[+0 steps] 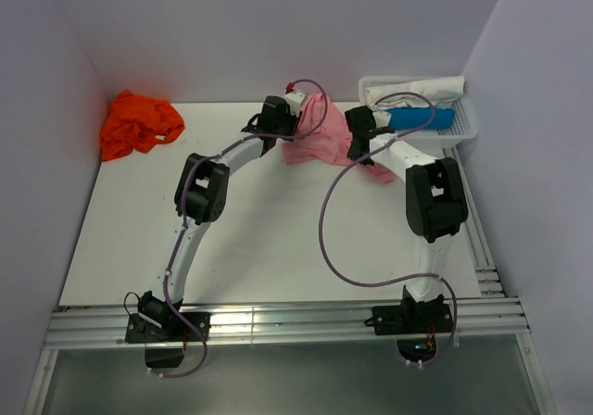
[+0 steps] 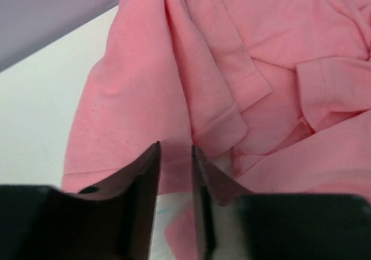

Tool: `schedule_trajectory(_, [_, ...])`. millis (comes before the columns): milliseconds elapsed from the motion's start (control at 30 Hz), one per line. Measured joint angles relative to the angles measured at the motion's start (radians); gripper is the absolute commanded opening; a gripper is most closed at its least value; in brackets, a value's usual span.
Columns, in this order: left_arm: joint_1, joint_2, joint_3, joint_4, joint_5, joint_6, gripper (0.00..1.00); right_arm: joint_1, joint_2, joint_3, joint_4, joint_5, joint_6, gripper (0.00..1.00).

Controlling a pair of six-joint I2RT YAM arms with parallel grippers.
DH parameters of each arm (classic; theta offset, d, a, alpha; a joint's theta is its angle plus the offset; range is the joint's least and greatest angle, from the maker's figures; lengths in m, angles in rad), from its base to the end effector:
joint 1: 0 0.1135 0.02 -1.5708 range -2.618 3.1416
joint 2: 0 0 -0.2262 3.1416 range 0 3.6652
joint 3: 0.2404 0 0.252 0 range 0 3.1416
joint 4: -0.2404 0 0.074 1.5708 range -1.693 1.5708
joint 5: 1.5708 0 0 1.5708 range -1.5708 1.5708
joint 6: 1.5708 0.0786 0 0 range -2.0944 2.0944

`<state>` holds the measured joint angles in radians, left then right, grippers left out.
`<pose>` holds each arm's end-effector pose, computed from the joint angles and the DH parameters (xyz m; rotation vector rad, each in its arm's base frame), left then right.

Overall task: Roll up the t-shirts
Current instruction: Move the tshirt to the center of the board

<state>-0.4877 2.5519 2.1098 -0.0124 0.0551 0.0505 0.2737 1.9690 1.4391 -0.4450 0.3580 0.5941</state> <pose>0.5209 -0.2812 0.1219 0.5763 1.9574 -0.3311 0.4234 0.0903 0.1279 0.5265 2.4027 -0.0861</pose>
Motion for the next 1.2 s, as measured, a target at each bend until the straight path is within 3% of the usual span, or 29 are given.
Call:
schedule_trajectory(33, [0.001, 0.0, 0.0, 0.0, 0.0, 0.002, 0.52, 0.002, -0.017, -0.008, 0.002, 0.0, 0.0, 0.0])
schedule_trajectory(167, [0.002, 0.0, 0.0, -0.001, -0.002, 0.001, 0.63, 0.019, -0.091, -0.04, 0.002, 0.005, 0.0, 0.0])
schedule_trajectory(300, [-0.001, 0.0, 0.0, 0.0, -0.003, 0.002, 0.61, 0.042, -0.149, -0.062, 0.002, 0.017, 0.0, 0.0])
schedule_trajectory(567, [-0.019, 0.0, 0.0, -0.001, -0.037, 0.029, 0.33, 0.056, -0.166, -0.09, 0.001, 0.024, 0.001, 0.0])
schedule_trajectory(667, [-0.027, 0.0, 0.008, -0.002, -0.054, 0.039, 0.36, 0.056, -0.174, -0.102, -0.008, 0.024, 0.002, 0.0])
schedule_trajectory(733, [-0.028, 0.001, 0.015, -0.001, -0.06, 0.045, 0.51, 0.056, -0.181, -0.103, -0.014, 0.026, 0.002, 0.0])
schedule_trajectory(800, [-0.029, 0.001, 0.019, -0.001, -0.065, 0.05, 0.57, 0.056, -0.19, -0.103, -0.015, 0.027, 0.002, 0.0])
schedule_trajectory(1200, [-0.028, 0.042, 0.037, -0.024, -0.114, 0.069, 0.5, 0.056, -0.216, -0.104, -0.015, 0.027, 0.002, 0.0])
